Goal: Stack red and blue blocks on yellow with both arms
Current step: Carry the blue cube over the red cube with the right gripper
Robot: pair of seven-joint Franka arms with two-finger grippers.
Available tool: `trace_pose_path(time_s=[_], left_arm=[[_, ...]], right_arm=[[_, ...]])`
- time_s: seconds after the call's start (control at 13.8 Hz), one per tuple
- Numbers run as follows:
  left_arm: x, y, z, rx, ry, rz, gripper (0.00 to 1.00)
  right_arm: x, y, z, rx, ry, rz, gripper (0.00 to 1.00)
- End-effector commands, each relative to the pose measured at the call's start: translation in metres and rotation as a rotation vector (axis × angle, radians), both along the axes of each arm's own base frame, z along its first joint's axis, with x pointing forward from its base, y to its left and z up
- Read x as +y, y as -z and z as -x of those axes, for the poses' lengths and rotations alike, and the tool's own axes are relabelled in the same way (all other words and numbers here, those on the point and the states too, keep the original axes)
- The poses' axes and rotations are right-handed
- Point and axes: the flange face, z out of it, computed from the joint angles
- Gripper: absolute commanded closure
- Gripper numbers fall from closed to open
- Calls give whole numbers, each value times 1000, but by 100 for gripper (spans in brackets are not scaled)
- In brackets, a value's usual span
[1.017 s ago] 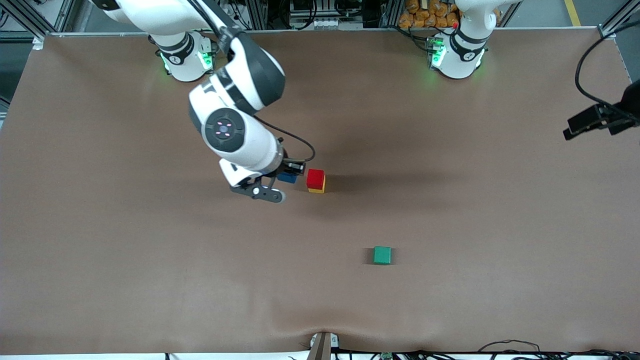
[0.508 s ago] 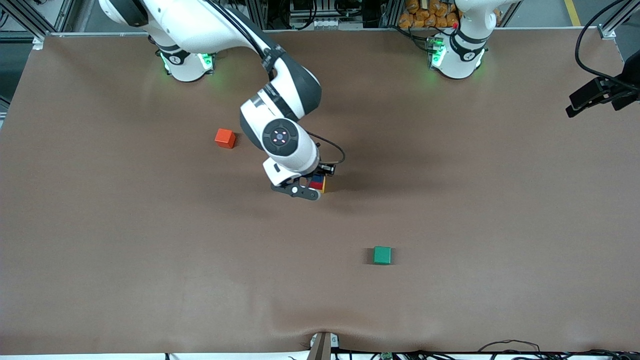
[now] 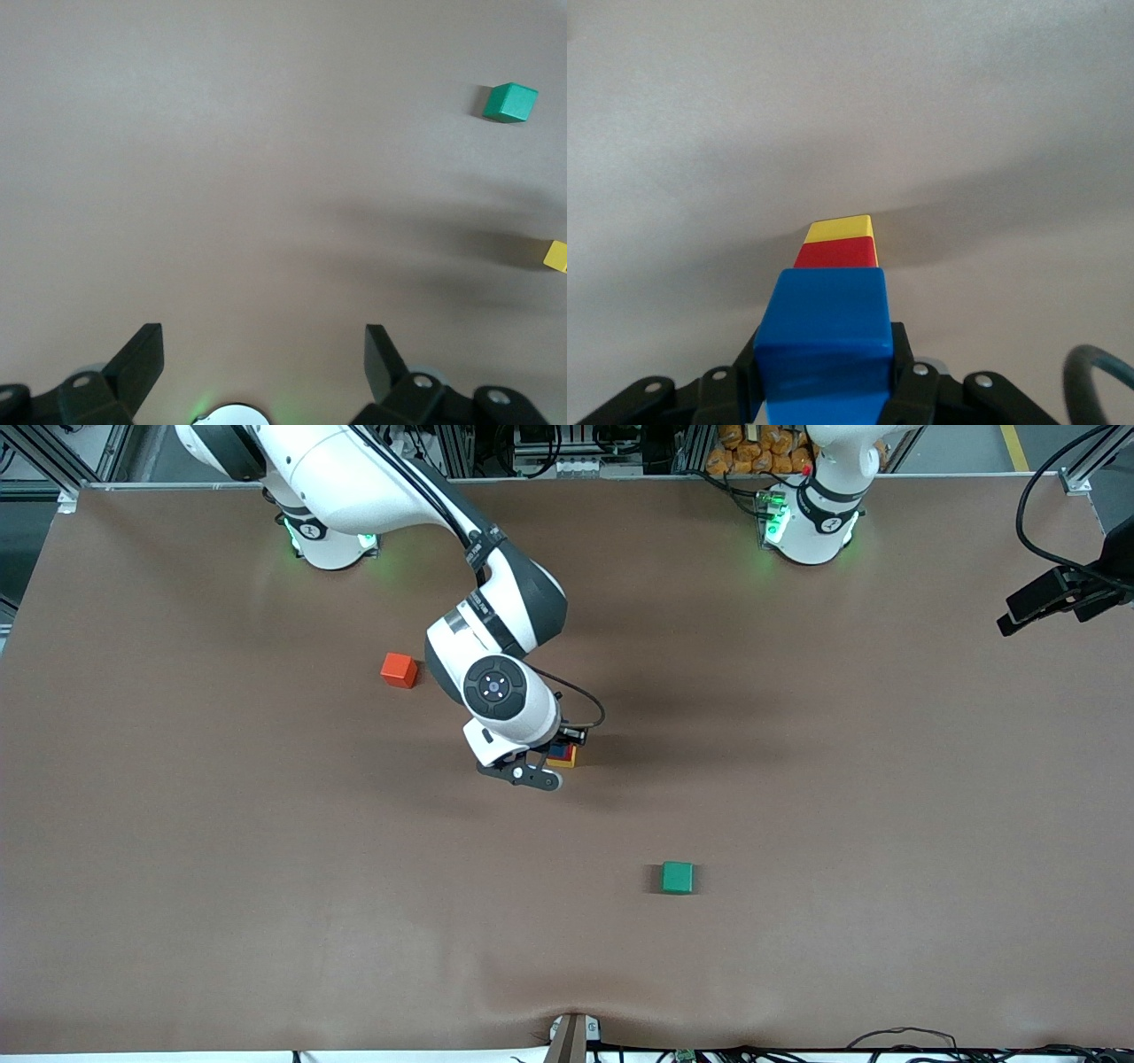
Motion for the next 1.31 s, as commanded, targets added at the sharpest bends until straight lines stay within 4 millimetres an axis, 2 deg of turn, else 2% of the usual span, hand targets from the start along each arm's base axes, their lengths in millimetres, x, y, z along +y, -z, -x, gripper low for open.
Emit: trace_pose_path(time_s=[0.0, 0.29, 0.44, 0.65, 1.23], left_arm=[[0, -1, 2, -6, -15, 17, 0], [-1, 0, 1, -5, -13, 19, 0], [-5, 0, 0, -5, -8, 20, 0], [-7, 2, -10, -5, 11, 28, 0], [-9, 0, -10, -9, 23, 26, 0]], right_arm=[[4, 2, -2, 13, -16, -13, 100], [5, 4, -1, 16, -44, -17, 100], [8, 12, 2, 23, -50, -11, 100], [11, 13, 4, 21, -51, -10, 100], [14, 20, 4, 19, -49, -10, 100]])
